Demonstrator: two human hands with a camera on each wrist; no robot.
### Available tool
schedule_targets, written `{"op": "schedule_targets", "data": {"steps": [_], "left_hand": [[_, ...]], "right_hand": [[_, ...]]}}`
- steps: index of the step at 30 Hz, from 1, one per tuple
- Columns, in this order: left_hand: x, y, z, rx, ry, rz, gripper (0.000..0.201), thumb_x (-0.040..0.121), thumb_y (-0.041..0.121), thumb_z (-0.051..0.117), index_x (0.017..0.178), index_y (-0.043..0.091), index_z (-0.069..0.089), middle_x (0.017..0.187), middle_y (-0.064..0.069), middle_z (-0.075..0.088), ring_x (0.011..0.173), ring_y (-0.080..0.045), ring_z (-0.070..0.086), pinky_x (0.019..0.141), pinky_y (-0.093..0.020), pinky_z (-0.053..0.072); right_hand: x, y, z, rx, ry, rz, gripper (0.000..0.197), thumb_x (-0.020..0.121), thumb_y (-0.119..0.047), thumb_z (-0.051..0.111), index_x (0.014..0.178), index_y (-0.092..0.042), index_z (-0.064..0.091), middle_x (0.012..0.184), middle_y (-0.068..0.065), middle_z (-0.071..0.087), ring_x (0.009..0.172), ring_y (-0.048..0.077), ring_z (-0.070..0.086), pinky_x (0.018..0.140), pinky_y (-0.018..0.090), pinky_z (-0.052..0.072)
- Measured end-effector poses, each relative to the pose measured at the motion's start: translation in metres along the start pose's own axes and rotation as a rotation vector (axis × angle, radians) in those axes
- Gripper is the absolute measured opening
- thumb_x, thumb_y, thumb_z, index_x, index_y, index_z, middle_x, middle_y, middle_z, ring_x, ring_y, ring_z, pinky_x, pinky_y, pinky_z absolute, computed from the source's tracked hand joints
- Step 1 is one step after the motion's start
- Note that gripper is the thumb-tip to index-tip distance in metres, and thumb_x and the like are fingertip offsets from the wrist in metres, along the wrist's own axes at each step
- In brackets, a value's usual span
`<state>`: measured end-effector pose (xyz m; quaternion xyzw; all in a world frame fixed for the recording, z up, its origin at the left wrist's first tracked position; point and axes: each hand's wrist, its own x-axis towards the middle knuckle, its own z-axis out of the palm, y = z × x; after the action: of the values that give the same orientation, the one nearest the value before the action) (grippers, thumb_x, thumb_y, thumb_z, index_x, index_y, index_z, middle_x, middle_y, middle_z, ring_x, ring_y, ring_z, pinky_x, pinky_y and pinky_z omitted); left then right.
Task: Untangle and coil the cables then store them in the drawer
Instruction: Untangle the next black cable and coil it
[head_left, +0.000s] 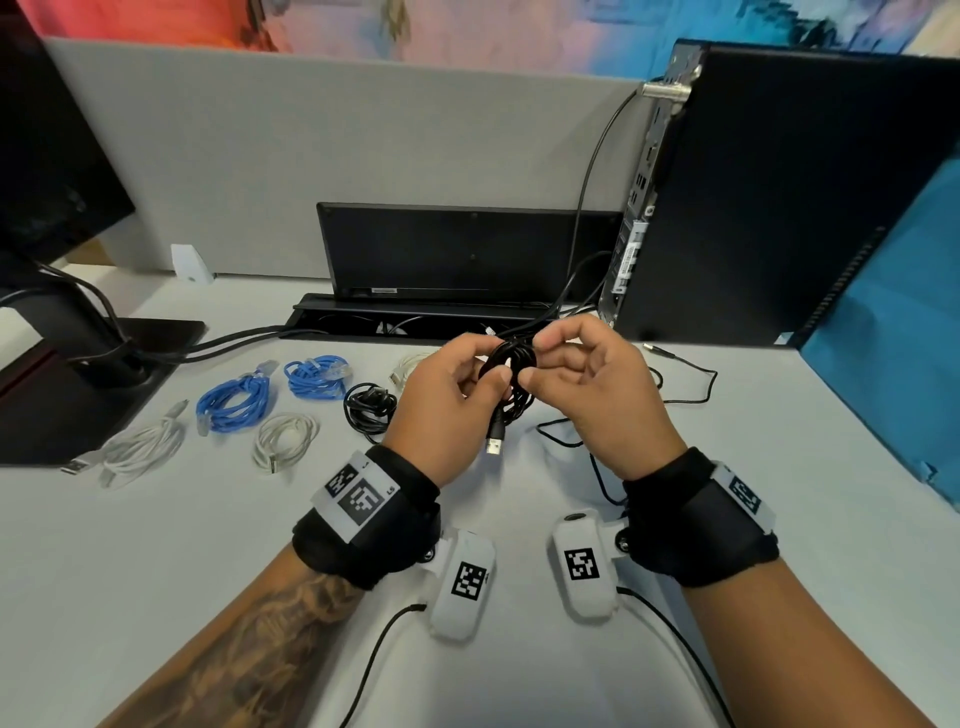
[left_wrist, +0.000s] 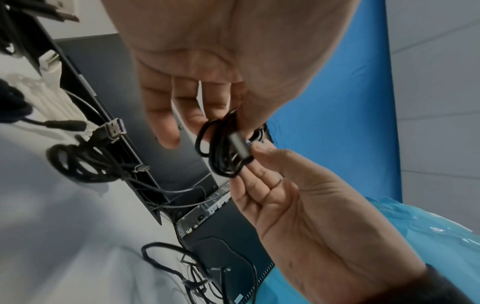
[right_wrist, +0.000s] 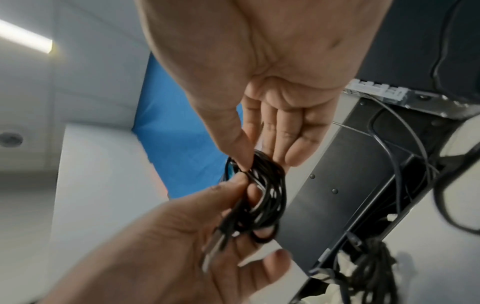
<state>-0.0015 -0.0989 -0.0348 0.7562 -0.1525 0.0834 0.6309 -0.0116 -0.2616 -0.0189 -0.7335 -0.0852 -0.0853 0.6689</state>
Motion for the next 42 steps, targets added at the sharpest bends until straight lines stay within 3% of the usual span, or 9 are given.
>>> {"op": "schedule_targets", "data": {"steps": [2,8,14,19,26,29,33,37,42], "left_hand": [[0.000,0.003,0.001,0.041,-0.002,0.011,0.026,0.097,0.011,0.060,0.101,0.037,0.060,0.087,0.000,0.072,0.082,-0.016,0.069,0.081,-0.036,0.059],[0.004,0.010,0.002,0.107,0.048,0.044,0.012,0.093,0.014,0.065,0.105,0.019,0.069,0.089,0.003,0.072,0.081,-0.010,0.068,0.069,-0.022,0.057],[0.000,0.008,0.005,0.048,0.021,-0.012,0.012,0.092,0.010,0.066,0.099,0.020,0.071,0.086,0.001,0.073,0.082,-0.016,0.072,0.076,-0.038,0.061],[0.003,0.010,0.010,0.104,-0.007,-0.038,0.010,0.092,0.012,0.068,0.095,0.021,0.067,0.080,-0.004,0.069,0.067,-0.015,0.067,0.067,-0.035,0.060],[0.008,0.012,0.013,0.169,-0.017,-0.030,0.010,0.093,0.013,0.065,0.099,0.021,0.067,0.090,-0.001,0.072,0.082,-0.024,0.069,0.076,-0.046,0.060],[0.010,0.015,0.011,0.186,-0.062,-0.008,0.014,0.094,0.010,0.063,0.104,0.020,0.067,0.092,-0.001,0.073,0.084,-0.022,0.070,0.077,-0.039,0.061],[0.014,0.019,0.008,0.100,-0.028,-0.023,0.018,0.091,0.004,0.067,0.095,0.022,0.067,0.090,-0.005,0.073,0.083,-0.023,0.070,0.073,-0.026,0.059],[0.010,0.018,0.018,0.090,0.045,0.028,0.016,0.088,0.002,0.069,0.096,0.016,0.068,0.089,-0.001,0.071,0.078,-0.004,0.065,0.071,-0.014,0.052],[0.005,0.012,0.032,0.102,0.081,0.077,0.019,0.087,0.000,0.067,0.096,0.017,0.067,0.091,0.003,0.070,0.086,-0.009,0.067,0.077,-0.019,0.055]], "right_hand": [[0.001,-0.002,-0.003,0.060,-0.016,0.029,0.027,0.086,0.006,0.073,0.103,-0.011,0.061,0.091,0.012,0.075,0.086,0.026,0.074,0.088,0.034,0.059],[-0.001,-0.005,-0.004,0.082,-0.081,0.013,0.025,0.085,0.000,0.077,0.106,-0.008,0.066,0.092,0.003,0.076,0.086,0.015,0.073,0.081,0.024,0.058],[0.001,-0.004,-0.012,-0.087,-0.104,0.014,0.022,0.083,-0.008,0.082,0.100,-0.015,0.070,0.091,0.011,0.075,0.080,0.023,0.074,0.082,0.035,0.061],[0.000,-0.001,-0.006,-0.220,-0.009,-0.065,0.020,0.085,0.002,0.073,0.097,-0.013,0.069,0.078,-0.006,0.069,0.061,-0.001,0.061,0.064,0.014,0.051],[0.002,0.000,-0.009,-0.222,0.026,-0.044,0.019,0.084,-0.004,0.076,0.095,-0.015,0.066,0.081,0.004,0.070,0.063,0.005,0.062,0.064,0.018,0.053],[0.004,0.000,-0.013,-0.088,0.001,0.015,0.019,0.083,0.001,0.076,0.096,-0.011,0.068,0.083,0.010,0.071,0.071,0.012,0.067,0.071,0.023,0.056],[0.006,0.002,-0.012,0.024,-0.011,0.032,0.023,0.084,0.007,0.072,0.096,-0.012,0.069,0.080,0.004,0.071,0.071,0.009,0.067,0.070,0.019,0.054],[0.006,0.005,-0.006,-0.050,0.040,-0.002,0.021,0.083,0.009,0.070,0.098,-0.003,0.063,0.081,0.005,0.065,0.071,0.016,0.061,0.071,0.026,0.055],[0.004,0.008,-0.006,-0.207,0.035,-0.075,0.024,0.082,0.009,0.066,0.093,-0.007,0.053,0.078,0.000,0.054,0.066,0.007,0.050,0.063,0.020,0.050]]}}
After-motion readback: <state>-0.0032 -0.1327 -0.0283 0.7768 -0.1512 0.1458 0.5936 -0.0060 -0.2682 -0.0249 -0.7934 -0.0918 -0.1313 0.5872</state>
